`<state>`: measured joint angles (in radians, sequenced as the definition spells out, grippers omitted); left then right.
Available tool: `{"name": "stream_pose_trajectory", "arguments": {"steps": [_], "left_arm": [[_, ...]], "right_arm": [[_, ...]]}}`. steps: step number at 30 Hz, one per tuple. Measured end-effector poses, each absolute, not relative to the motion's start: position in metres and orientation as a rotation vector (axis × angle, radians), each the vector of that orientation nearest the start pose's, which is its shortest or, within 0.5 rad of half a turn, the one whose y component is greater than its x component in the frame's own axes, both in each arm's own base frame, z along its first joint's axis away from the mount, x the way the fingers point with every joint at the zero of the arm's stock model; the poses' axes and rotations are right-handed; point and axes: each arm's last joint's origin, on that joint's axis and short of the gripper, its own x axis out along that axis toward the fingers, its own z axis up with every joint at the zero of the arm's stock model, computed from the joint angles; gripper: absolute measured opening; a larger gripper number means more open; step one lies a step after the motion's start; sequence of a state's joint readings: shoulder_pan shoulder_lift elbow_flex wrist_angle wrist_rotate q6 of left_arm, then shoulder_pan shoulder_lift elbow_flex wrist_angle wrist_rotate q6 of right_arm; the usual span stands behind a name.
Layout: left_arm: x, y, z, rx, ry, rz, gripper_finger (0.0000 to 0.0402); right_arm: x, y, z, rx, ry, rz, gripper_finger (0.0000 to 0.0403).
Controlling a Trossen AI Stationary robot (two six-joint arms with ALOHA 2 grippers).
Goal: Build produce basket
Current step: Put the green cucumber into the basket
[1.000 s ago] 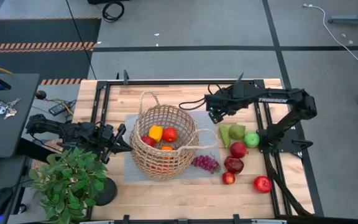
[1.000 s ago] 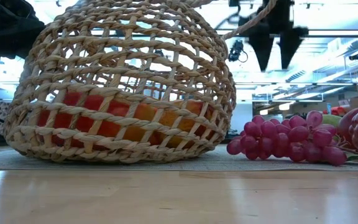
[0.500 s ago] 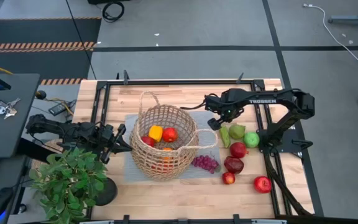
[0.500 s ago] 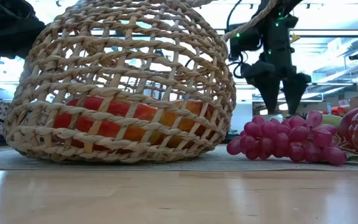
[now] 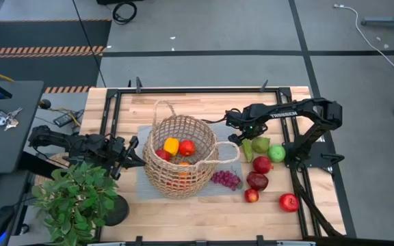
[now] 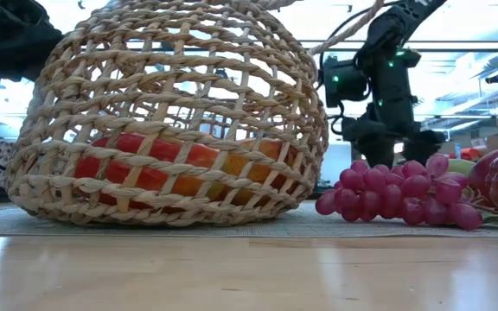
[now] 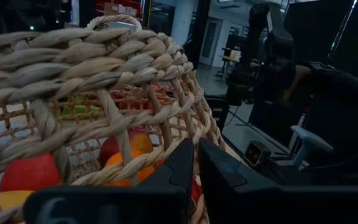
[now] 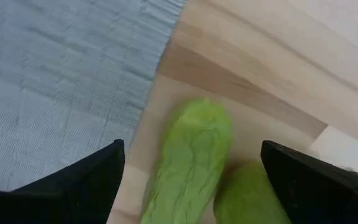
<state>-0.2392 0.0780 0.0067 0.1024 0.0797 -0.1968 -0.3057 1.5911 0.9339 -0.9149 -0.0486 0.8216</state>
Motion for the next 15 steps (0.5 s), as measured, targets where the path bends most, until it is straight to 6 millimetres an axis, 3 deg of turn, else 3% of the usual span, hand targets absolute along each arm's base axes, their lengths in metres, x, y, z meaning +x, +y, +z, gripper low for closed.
{"name": "stream_pose_trajectory", "arguments": {"steps": [9, 15], "left_arm": [[0.0986, -0.0264, 0.1695, -0.197, 0.001, -0.321, 0.0030], [0.0986, -0.0264, 0.1693, -0.197, 0.002, -0.321, 0.0031]], "right_arm": [[0.2416, -0.0764, 0.1585, 0.918, 1.418, -0.838, 0.0374], [0.2418, -0.0774, 0.1587, 0.932, 1.415, -0.827, 0.0332]]}}
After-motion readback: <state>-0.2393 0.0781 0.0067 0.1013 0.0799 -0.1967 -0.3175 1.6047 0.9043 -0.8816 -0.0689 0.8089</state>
